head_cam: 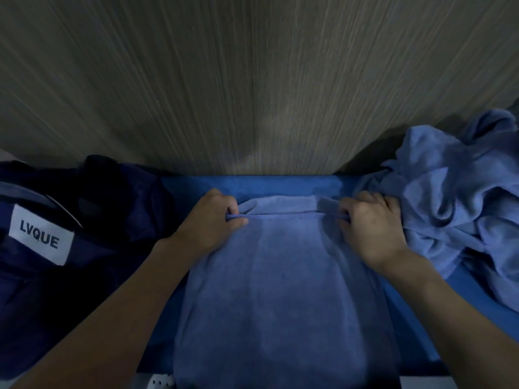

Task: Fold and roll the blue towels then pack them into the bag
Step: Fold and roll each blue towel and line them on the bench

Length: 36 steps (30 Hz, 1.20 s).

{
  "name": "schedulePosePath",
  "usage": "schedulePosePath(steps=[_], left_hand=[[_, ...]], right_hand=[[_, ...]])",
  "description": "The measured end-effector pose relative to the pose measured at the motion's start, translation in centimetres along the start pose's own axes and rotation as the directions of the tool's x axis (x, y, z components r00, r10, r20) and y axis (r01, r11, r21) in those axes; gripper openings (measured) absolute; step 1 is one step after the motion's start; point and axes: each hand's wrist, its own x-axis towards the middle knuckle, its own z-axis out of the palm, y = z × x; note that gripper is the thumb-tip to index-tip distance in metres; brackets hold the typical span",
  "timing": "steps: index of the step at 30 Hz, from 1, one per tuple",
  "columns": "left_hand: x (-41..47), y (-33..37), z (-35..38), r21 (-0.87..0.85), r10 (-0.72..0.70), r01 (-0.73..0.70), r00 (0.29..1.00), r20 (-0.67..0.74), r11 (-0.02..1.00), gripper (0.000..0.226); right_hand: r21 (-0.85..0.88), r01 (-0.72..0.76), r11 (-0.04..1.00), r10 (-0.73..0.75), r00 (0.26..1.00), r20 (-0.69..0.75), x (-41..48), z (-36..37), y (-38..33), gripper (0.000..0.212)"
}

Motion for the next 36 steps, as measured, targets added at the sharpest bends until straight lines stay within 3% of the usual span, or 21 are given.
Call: schedulePosePath(steps=[3,6,9,13,16,23,28,36], left_hand=[[-0.1,0.3,-0.4,-0.012,0.016,-0.016,1.000,-0.012,1.000,0.027],[-0.8,1.5,-1.4,-0.060,0.031,-0.036,0.997,-0.074,0.998,0.023],[-2.0,2.9,-3.5,-0.100,0.006,-0.022,0.987,-0.159,0.995,0.021],[-3.8,4.3,-6.9,-0.119,0.023,-0.041,0.988,-0.149,0.992,0.016],[-5.7,5.1,-9.3,-0.171,0.074,-0.098,0.987,-0.144,0.980,0.012],[-9.0,5.2,-9.5,-0.068,0.139,-0.143,0.989,-0.048,0.987,0.011],[-10.1,3.9,-5.8,-0.044,0.122,-0.121,0.993,0.011,0.992,0.013],[-10.5,2.2,-0.6,-0.096,0.090,-0.085,0.995,0.051,0.992,0.016]], right_hand=[[0.269,0.032,0.963,-0.021,0.999,-0.043,0.0,-0.6,0.0,0.012],[0.562,0.060,0.825,0.040,0.986,-0.164,-0.6,-2.3,-0.5,0.010],[0.738,-0.068,0.671,0.142,0.989,-0.038,-1.6,-4.1,-1.0,0.015],[0.889,-0.184,0.419,0.199,0.974,0.108,-3.1,-7.0,-0.5,0.021],[0.921,-0.161,0.355,0.212,0.973,0.089,-4.8,-9.9,0.1,0.022],[0.895,-0.148,0.421,0.277,0.960,0.028,-7.7,-13.9,0.2,0.015],[0.812,-0.191,0.552,0.278,0.960,0.036,-8.6,-12.0,-0.6,0.007],[0.751,-0.228,0.620,0.238,0.966,0.097,-8.7,-8.8,0.0,0.007]])
